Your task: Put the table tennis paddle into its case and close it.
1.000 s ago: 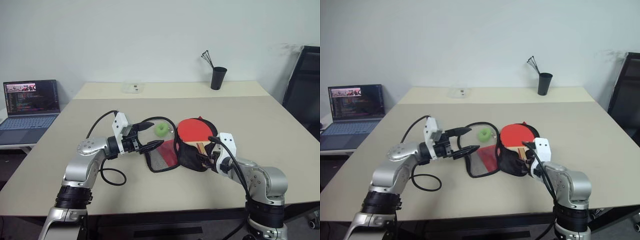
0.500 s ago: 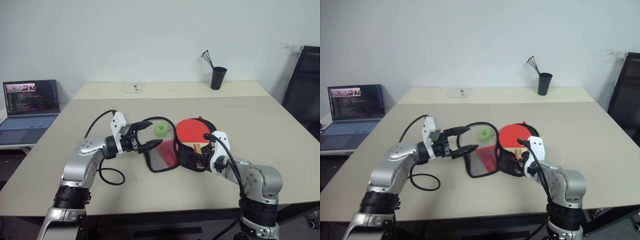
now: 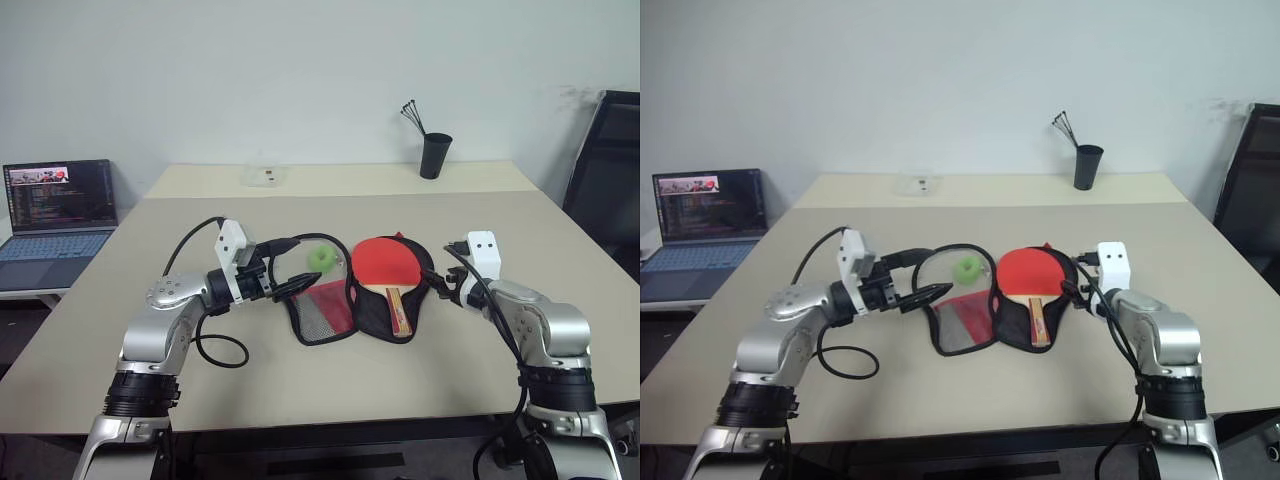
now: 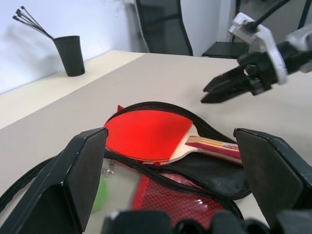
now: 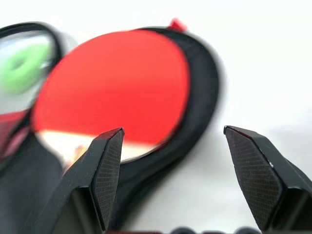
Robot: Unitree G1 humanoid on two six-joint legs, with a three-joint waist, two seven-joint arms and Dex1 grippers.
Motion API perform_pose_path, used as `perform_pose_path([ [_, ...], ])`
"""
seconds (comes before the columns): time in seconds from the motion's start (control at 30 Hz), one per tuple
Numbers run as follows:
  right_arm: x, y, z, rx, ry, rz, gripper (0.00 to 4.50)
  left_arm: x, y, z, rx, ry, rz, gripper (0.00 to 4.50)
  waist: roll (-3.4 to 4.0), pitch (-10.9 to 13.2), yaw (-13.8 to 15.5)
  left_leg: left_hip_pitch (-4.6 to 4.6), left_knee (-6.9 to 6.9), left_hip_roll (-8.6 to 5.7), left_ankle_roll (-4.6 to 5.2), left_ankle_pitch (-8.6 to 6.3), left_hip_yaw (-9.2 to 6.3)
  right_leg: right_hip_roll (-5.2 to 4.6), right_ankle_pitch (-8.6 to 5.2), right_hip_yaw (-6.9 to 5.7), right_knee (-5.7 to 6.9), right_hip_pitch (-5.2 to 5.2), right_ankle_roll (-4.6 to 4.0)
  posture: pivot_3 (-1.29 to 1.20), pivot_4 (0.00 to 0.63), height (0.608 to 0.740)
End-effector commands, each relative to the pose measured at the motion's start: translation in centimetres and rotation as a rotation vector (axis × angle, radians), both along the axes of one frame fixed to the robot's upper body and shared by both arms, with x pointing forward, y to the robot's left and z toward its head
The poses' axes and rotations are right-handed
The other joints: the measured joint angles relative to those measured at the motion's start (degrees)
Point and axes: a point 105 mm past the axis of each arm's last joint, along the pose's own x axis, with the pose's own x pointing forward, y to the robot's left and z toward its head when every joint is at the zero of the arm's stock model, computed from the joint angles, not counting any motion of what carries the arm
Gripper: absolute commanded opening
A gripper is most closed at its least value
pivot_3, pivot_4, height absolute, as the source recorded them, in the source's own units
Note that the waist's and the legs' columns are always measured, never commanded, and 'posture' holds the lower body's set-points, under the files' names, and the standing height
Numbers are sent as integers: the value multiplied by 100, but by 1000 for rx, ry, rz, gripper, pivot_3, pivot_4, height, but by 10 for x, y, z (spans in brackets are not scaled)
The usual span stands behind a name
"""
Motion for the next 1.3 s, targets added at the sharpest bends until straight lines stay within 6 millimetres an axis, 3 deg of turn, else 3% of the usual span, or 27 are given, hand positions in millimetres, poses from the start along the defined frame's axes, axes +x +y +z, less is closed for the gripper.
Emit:
perform_pose_path([
  [0.03, 17, -10, 2, 7, -50, -24, 3601, -2, 1, 15, -26, -51, 1, 4500, 0, 0, 2, 0, 0, 0, 0, 0, 0, 0, 0, 0, 0, 0, 0, 0, 150, 740],
  [0.27, 42, -18, -14, 15, -37, -59, 3601, -5, 1, 20, -44, -45, -18, 4500, 0, 0, 1, 0, 1, 0, 0, 0, 2, 0, 0, 2, 2, -1, 0, 0, 150, 740],
  [0.53, 52, -8, -26, -4, -16, -53, 3601, -5, 3, 21, -37, -43, -15, 4500, 0, 0, -7, 0, 1, 1, 0, 0, 4, -1, 0, 4, 3, 0, 0, 0, 150, 740],
  [0.63, 53, -4, -26, -39, -28, -37, 3050, -5, 4, 21, -36, -45, -13, 4500, 0, 0, -5, 1, 1, 1, 0, 0, 2, 0, 1, 2, 5, 0, -1, 0, 150, 740],
  [0.87, 54, 7, -25, -61, -32, 0, 522, -6, 5, 22, -33, -47, -9, 4500, 0, 0, -7, 1, 1, 2, 0, 0, 3, 0, 1, 4, 5, 0, -1, 0, 150, 740],
  [0.93, 54, 8, -25, -67, -30, 4, 21, -6, 6, 22, -32, -48, -7, 4500, 0, 0, -6, 1, 1, 2, 0, 0, 3, -1, 1, 3, 5, 0, -1, 0, 150, 740],
  [1.3, 71, -23, 8, -206, -90, 0, 21, -11, 10, 19, -22, -47, 14, 4500, 1, 2, 1, 0, 0, 0, 0, 0, 4, -2, 1, 5, 2, 0, -1, 0, 150, 740],
])
